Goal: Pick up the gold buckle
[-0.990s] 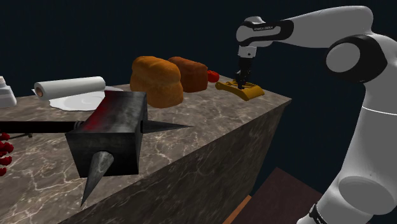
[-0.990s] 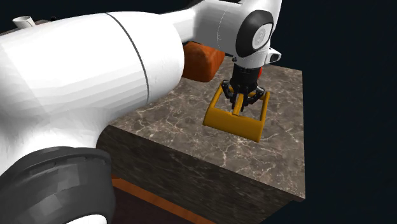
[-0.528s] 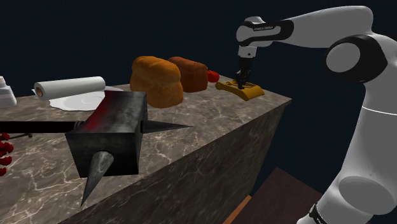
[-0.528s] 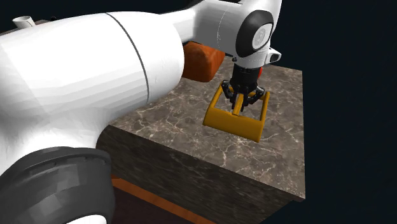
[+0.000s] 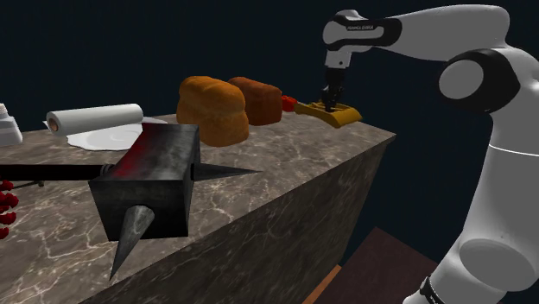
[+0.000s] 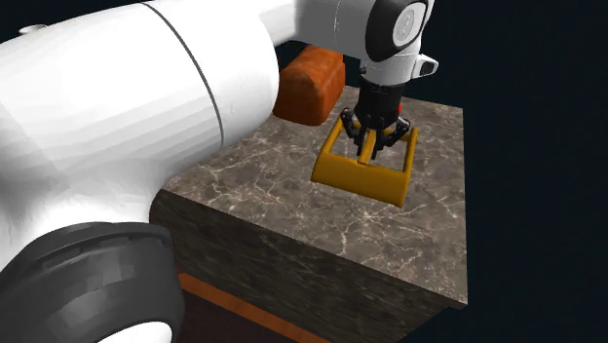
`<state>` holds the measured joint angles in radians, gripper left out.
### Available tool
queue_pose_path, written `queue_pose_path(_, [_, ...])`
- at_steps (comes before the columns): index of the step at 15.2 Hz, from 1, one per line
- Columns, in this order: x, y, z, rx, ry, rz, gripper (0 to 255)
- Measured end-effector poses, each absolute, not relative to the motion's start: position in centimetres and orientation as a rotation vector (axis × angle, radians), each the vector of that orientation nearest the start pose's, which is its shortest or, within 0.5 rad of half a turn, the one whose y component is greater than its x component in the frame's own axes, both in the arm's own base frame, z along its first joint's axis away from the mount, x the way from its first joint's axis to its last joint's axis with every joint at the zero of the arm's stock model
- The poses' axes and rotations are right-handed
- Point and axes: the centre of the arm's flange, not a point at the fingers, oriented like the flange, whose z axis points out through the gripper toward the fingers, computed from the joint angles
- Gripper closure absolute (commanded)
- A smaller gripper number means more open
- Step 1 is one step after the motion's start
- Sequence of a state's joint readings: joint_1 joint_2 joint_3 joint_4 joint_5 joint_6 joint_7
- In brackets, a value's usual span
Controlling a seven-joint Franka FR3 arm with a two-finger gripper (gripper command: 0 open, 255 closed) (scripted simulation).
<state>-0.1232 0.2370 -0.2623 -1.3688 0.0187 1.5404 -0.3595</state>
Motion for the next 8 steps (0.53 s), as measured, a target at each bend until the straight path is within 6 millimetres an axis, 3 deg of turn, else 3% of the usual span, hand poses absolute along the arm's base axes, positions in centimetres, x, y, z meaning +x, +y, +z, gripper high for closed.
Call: queue_pose_path(8, [58.2,-21.4,62.2,-3.158,0.033,0.109,255])
